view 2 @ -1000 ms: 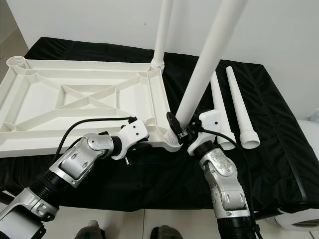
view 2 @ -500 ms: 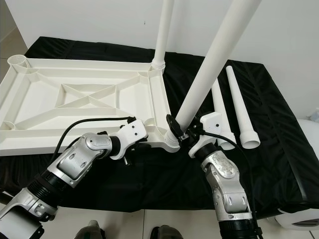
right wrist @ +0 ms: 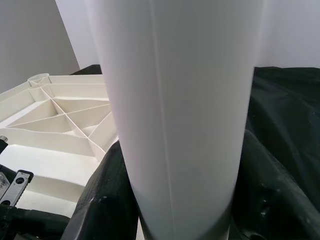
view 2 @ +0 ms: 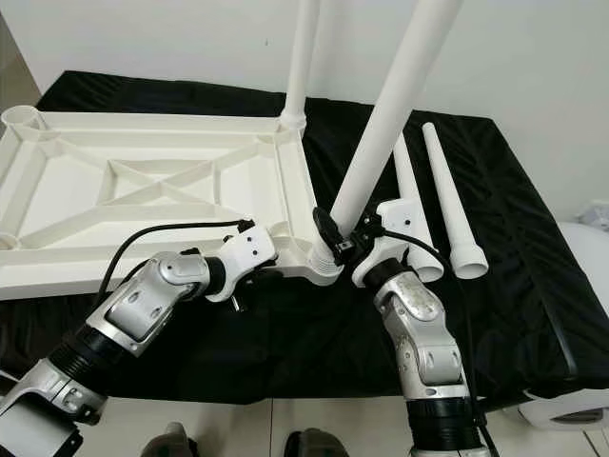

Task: Building children table

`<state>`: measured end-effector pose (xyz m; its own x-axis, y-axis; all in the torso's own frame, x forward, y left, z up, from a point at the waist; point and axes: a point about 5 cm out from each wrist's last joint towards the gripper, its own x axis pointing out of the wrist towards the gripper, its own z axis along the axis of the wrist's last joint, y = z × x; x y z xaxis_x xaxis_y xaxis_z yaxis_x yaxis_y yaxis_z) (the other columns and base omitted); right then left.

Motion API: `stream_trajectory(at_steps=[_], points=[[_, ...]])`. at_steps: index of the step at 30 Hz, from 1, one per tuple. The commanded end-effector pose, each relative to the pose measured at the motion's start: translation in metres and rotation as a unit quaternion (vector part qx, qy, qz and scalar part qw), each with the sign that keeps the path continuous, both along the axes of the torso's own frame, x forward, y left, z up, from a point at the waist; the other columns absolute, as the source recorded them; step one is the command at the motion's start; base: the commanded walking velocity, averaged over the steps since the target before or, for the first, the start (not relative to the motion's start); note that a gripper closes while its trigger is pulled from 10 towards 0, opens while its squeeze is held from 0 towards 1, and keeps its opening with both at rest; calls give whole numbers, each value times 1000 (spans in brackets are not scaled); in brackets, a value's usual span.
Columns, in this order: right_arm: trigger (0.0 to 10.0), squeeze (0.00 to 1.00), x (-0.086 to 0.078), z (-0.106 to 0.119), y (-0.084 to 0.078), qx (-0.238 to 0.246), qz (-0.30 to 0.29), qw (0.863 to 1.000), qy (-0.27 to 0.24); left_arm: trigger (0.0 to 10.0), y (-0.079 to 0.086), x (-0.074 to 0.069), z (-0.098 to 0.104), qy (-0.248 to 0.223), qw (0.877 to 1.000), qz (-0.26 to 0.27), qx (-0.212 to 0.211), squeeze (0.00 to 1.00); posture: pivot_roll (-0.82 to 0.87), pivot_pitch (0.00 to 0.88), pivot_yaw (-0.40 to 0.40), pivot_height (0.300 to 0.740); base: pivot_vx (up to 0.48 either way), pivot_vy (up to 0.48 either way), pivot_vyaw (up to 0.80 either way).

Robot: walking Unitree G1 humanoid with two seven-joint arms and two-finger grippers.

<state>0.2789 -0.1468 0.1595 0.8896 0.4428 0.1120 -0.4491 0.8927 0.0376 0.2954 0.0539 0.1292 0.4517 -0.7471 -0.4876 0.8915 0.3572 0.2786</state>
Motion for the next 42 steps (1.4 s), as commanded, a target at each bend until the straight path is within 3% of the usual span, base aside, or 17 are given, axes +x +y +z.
stream_trajectory(at_steps=[1, 11, 16, 42], points=[[10000, 0, -3, -36, -2, -2, -14, 995, 100, 10000, -4, 4, 22, -52, 998, -3, -22, 0, 46, 56, -74, 740, 0, 0, 0], [10000, 0, -2, -34, 1, -3, -54, 995, 82, 10000, -5, 2, 24, -53, 998, -2, -27, 0, 44, 62, -76, 740, 0, 0, 0], [10000, 0, 2, -30, 8, 10, -100, 993, 62, 10000, -7, 2, 28, -57, 998, -3, -35, 0, 47, 66, -77, 740, 0, 0, 0], [10000, 0, 19, -17, 35, 29, -190, 981, 22, 10000, -12, -2, 37, -63, 997, -7, -46, 0, 63, 101, -84, 740, 0, 0, 0]])
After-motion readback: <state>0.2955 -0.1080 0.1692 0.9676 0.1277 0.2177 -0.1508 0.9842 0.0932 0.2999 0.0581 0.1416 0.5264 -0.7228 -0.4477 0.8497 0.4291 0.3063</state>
